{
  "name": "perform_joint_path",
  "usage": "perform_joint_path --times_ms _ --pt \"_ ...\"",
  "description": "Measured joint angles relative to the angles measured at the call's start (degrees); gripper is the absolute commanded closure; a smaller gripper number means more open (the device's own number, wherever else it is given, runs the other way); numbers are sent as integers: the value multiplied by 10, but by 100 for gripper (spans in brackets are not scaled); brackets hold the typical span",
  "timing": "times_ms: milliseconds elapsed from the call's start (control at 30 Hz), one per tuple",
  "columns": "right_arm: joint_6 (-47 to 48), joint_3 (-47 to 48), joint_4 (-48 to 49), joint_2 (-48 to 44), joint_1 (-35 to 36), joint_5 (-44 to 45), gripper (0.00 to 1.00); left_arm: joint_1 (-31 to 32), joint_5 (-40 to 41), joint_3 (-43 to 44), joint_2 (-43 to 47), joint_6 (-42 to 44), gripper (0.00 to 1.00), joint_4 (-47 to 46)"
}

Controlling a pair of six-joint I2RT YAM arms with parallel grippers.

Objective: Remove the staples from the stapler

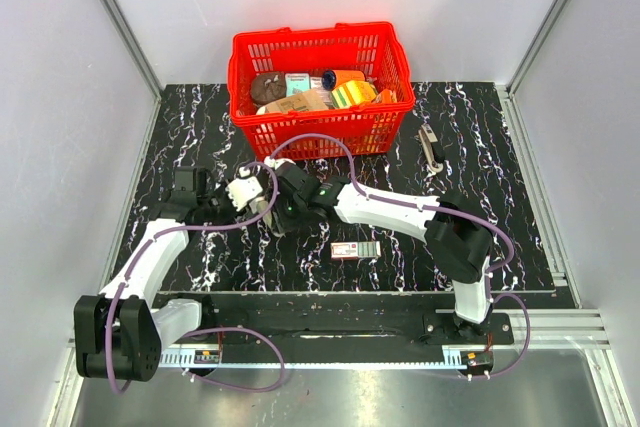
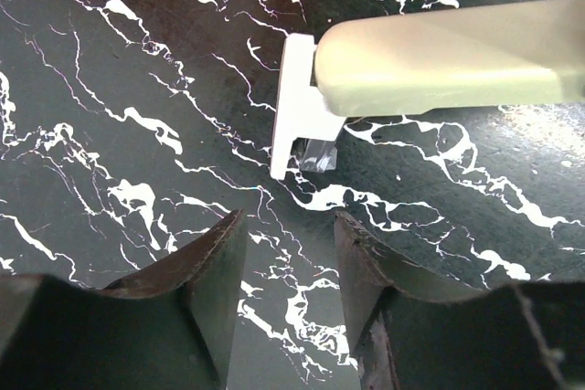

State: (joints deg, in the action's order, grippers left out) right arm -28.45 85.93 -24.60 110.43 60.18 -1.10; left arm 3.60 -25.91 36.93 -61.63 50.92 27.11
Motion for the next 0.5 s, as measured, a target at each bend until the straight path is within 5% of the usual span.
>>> perform_joint_path --times_ms 200,300,500 --pt "-14 0 23 -7 0 -15 100 0 -3 0 0 -16 35 -2" --pt "-14 -5 35 -21 0 -26 100 0 -9 0 0 -18 20 1" --pt "-7 -37 57 -59 0 -45 100 -4 -44 35 -2 -2 15 52"
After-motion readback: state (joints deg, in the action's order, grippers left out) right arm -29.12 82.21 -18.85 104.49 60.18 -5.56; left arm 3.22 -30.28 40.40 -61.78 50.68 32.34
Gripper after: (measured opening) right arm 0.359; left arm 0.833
